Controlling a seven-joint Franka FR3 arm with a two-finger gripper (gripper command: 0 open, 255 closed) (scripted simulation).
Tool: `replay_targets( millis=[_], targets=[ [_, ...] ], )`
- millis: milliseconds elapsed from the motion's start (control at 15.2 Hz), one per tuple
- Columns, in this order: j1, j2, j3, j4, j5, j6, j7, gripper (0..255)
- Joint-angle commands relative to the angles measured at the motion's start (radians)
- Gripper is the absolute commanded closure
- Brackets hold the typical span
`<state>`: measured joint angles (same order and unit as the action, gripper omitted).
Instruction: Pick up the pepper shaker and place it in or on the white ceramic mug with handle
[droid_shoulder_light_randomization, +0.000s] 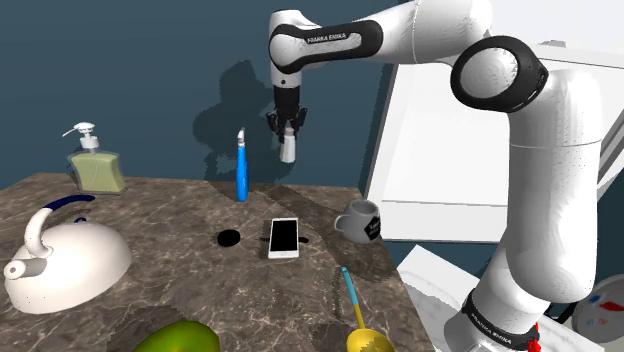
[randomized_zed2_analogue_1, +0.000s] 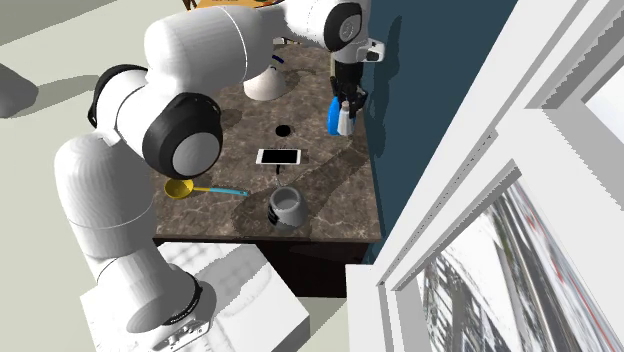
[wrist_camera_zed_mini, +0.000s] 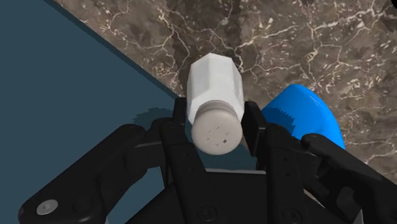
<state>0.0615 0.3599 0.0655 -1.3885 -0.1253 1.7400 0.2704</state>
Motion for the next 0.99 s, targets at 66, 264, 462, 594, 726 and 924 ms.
replay_targets(
  millis=[66,264,462,594,726,924],
  targets=[
    [0.002,0.001,0.001,0.039,0.001,-0.038,-0.002,255],
    [-0.007,-0.144,0.002,-0.159,0.009,0.016,-0.002,255],
    [-0.012,-0.276,0.001,-0.325,0.017,0.051,-0.004,255],
    [-0.014,-0.36,0.0,-0.424,0.022,0.066,-0.007,255],
    [-0.016,-0.442,-0.002,-0.515,0.027,0.075,-0.011,255],
    [-0.016,-0.564,-0.005,-0.639,0.034,0.078,-0.017,255]
  ],
)
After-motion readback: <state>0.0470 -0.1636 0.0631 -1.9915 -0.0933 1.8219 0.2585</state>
